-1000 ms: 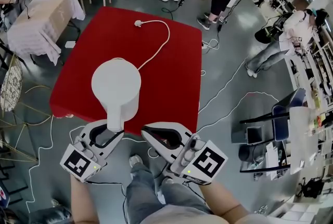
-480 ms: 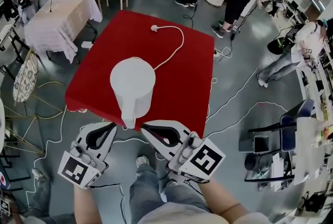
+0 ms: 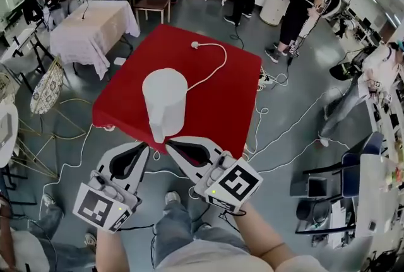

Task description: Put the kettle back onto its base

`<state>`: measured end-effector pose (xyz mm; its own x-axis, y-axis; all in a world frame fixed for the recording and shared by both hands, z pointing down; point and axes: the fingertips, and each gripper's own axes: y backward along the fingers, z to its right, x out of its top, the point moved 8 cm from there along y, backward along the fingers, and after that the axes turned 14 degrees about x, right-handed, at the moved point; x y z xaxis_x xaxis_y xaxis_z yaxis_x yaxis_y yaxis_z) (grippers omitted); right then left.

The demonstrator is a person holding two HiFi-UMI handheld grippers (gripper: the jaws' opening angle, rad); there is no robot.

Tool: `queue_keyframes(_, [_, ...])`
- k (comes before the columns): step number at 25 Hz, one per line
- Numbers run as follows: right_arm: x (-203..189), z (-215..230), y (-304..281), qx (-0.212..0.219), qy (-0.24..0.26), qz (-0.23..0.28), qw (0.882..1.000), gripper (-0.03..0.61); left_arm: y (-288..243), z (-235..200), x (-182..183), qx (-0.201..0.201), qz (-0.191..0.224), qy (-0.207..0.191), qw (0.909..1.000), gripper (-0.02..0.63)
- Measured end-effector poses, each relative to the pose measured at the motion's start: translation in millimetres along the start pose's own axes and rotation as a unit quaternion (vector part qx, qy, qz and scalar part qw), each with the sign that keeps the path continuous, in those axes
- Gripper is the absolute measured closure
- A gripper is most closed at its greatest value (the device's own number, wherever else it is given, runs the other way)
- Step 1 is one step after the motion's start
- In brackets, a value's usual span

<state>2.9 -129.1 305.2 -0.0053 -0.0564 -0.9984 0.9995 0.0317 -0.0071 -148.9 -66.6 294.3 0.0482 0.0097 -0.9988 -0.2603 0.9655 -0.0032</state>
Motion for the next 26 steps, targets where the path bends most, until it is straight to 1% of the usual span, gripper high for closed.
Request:
queue_keyframes(5, [8.4,-22.9,7.3,0.018,0.014,0.0,1.0,0.571,18.8,21.9,9.8,0.027,0.0,0.009,0.9996,0.603])
queue_keyframes(14, [19.9,-53.6,32.9,0.039,0.019,0.003,0.999,0.571,46.9,55.8,20.1,0.061,-0.003,0.002,0.9981,0.603])
queue_keyframes(20, [25.1,-62.0,40.6,0.042,0.026,0.007,0.999,0.571,50.5,69.3,24.6,0.066,-0.002,-0.011,0.9978,0.603])
queue_keyframes(26, [32.1,-67.4,48.7,0.045,0.033,0.013,0.998,0.571,49.6,80.7,31.1,0.064,0.004,-0.014,0.9978,0.603])
